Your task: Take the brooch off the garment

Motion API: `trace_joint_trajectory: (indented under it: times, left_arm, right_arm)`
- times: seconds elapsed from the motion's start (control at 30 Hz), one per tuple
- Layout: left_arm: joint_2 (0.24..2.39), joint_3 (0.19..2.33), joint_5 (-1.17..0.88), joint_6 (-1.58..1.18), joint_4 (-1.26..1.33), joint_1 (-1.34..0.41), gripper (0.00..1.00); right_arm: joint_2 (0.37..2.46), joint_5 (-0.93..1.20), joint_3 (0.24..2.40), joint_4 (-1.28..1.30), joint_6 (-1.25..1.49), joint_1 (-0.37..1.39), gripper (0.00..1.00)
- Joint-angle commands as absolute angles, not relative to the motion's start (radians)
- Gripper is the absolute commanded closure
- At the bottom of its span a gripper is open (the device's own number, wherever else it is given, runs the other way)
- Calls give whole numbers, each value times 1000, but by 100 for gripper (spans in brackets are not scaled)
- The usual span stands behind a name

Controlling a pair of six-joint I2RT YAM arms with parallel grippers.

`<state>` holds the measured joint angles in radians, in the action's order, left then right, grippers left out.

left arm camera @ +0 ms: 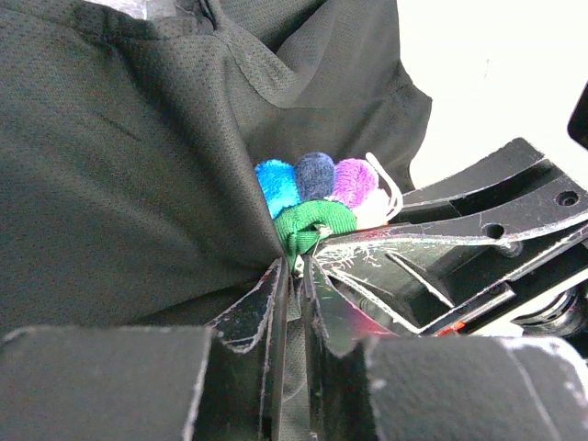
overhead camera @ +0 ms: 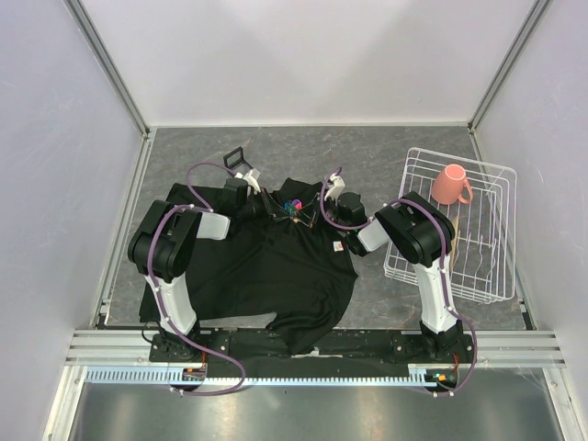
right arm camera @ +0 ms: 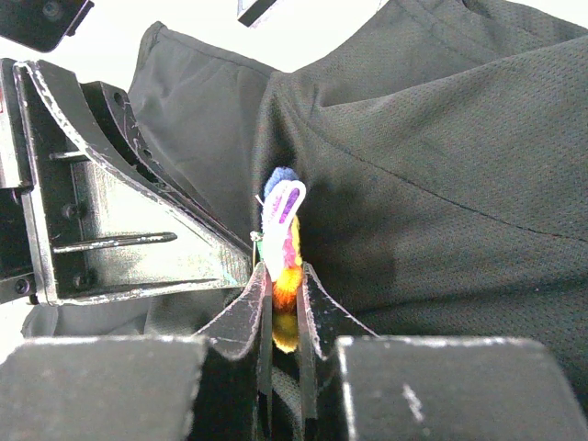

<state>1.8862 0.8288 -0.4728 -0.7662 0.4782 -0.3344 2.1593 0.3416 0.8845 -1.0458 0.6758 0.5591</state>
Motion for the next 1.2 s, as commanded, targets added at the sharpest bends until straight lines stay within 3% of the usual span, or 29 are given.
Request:
trace_joint_trajectory:
  times: [0.0, 0.67, 1.17]
  left_arm:
    - [1882, 839, -469, -792, 518, -339, 82]
    - [1911, 907, -373, -781, 394, -362, 80]
    - [2005, 1042, -258, -776, 147, -365, 98]
  right_arm:
    - [2155, 350, 904, -1068, 653, 569, 100]
    - [2152, 359, 914, -1063, 634, 589, 100]
    - [2163, 414, 905, -1138, 650, 592, 100]
